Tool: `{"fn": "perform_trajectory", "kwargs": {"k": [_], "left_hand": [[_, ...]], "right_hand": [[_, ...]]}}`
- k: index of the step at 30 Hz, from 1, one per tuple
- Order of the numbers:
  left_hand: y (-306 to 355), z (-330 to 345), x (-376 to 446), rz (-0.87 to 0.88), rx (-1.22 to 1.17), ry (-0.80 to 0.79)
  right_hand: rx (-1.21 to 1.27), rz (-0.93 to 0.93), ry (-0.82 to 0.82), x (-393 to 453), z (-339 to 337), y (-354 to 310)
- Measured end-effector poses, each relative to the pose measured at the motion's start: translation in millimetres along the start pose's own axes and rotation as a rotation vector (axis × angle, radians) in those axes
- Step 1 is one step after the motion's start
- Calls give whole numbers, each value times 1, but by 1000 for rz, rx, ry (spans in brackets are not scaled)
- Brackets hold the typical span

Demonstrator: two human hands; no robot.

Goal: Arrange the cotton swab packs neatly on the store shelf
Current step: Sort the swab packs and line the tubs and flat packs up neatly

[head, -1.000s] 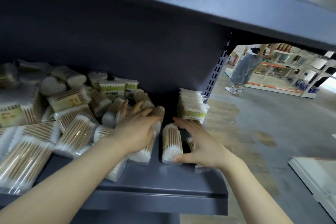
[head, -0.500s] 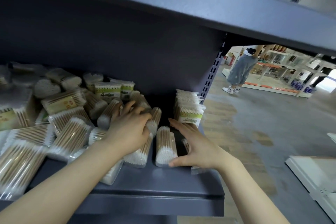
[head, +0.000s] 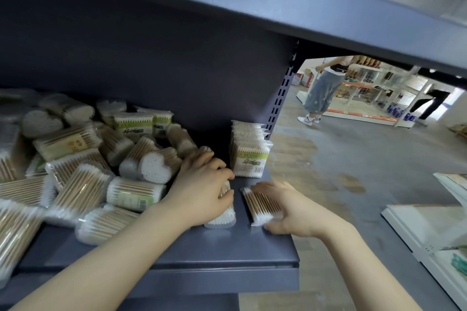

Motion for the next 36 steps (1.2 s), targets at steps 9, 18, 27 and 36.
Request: {"fn": "perform_trajectory", "kwargs": {"k": [9, 18, 27, 36], "left_hand": [[-4, -3, -6, -26, 4, -40], [-8, 2, -7, -63, -24, -24], [-11, 6, -8, -37, -25, 59], [-10, 1, -10, -98, -42, -20]], "right_hand": [[43, -16, 175, 4, -6, -4], [28, -10, 458, 18, -15, -6], [-19, -18, 598, 44, -16, 2], [6, -1, 559, 59, -13, 0]]}}
Point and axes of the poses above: each hand's wrist, its own x-axis towards the middle knuckle, its own z-axis out of the palm, y = z × x, the point moved 1 cm from there along x, towards the middle knuckle, and after that the axes turned 1 degree about -x, right-handed, at the moved point
